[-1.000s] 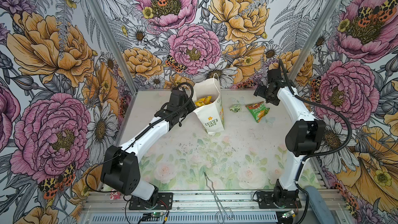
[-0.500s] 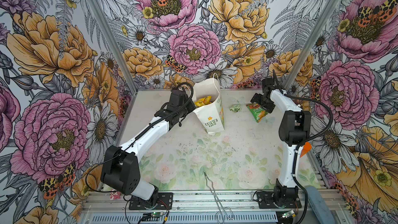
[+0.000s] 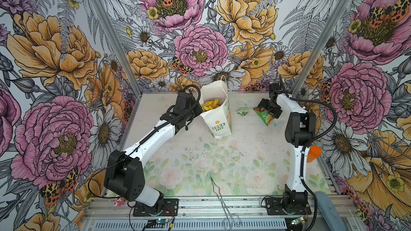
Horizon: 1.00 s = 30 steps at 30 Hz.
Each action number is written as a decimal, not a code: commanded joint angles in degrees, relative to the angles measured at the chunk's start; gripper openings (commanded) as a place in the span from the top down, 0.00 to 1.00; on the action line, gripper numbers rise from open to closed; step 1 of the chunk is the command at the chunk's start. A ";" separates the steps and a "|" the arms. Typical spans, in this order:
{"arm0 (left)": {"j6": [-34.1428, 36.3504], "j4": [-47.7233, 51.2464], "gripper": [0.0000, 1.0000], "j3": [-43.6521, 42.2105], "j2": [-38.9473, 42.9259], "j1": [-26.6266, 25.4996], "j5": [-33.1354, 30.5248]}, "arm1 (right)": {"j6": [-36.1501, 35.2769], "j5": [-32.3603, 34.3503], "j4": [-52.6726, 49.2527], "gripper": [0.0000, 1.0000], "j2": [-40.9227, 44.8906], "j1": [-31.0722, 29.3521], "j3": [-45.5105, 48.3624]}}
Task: Place the snacks into the paper bag
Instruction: 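Close the right gripper on the green packet's top corner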
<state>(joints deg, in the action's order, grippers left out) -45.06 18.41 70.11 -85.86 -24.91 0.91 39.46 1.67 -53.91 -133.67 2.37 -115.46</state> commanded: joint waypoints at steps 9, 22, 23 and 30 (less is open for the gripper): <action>1.20 2.81 1.00 1.87 -1.60 -0.78 -1.13 | -2.90 -2.89 0.12 0.00 -3.88 0.96 0.80; 1.29 2.83 1.00 1.67 -1.28 -1.10 -1.26 | -5.30 -8.47 0.51 0.15 -3.93 1.85 3.45; 1.29 2.80 1.00 1.60 -1.23 -1.11 -1.31 | -5.56 -8.87 0.66 0.19 -3.66 1.89 3.78; 1.20 2.84 1.00 1.35 -0.80 -1.37 -1.52 | -6.57 -11.85 3.58 0.52 -0.45 2.13 7.68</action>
<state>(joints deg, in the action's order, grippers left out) -45.04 19.09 71.22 -86.63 -25.76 0.82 33.63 -6.50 -49.39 -133.36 4.95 -110.78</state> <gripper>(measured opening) 0.050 0.501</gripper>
